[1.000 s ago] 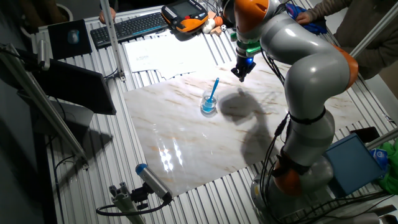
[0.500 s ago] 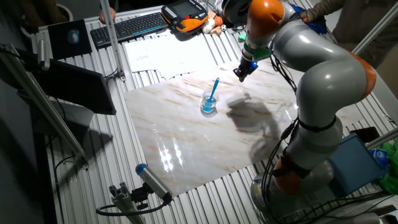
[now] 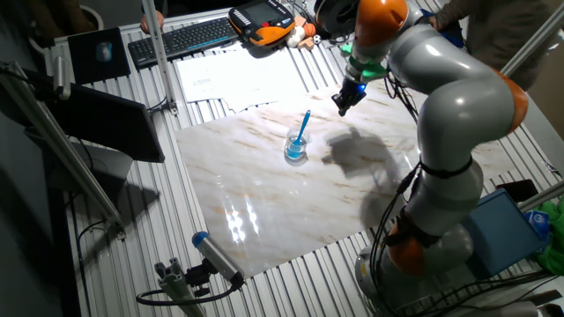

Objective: Stir the beaker with a glass rod

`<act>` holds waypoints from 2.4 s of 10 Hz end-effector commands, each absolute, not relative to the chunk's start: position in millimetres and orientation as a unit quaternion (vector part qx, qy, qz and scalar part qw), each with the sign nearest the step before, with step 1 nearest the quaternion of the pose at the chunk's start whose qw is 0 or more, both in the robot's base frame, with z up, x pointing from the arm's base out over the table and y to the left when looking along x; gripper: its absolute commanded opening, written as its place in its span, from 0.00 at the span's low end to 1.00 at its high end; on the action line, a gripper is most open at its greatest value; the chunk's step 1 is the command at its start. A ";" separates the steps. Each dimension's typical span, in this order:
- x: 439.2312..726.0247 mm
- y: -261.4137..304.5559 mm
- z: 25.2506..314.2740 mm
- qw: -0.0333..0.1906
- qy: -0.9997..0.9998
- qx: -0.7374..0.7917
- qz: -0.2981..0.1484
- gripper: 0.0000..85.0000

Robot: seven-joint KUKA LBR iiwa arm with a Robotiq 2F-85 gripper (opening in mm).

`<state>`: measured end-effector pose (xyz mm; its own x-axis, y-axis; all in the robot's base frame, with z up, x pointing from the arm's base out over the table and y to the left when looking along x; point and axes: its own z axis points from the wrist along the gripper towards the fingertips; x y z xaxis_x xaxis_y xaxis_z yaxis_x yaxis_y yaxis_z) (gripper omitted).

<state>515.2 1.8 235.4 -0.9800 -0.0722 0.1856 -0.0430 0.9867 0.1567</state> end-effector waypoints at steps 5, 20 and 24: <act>560.9 57.3 241.7 0.089 -0.994 -0.020 -0.062 0.40; 586.1 95.2 187.3 0.057 -0.997 -0.015 -0.056 0.40; 578.2 96.1 186.7 0.060 -0.997 -0.003 -0.042 0.40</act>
<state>577.9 96.2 186.8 -0.9928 0.0010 0.1199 0.0110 0.9965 0.0827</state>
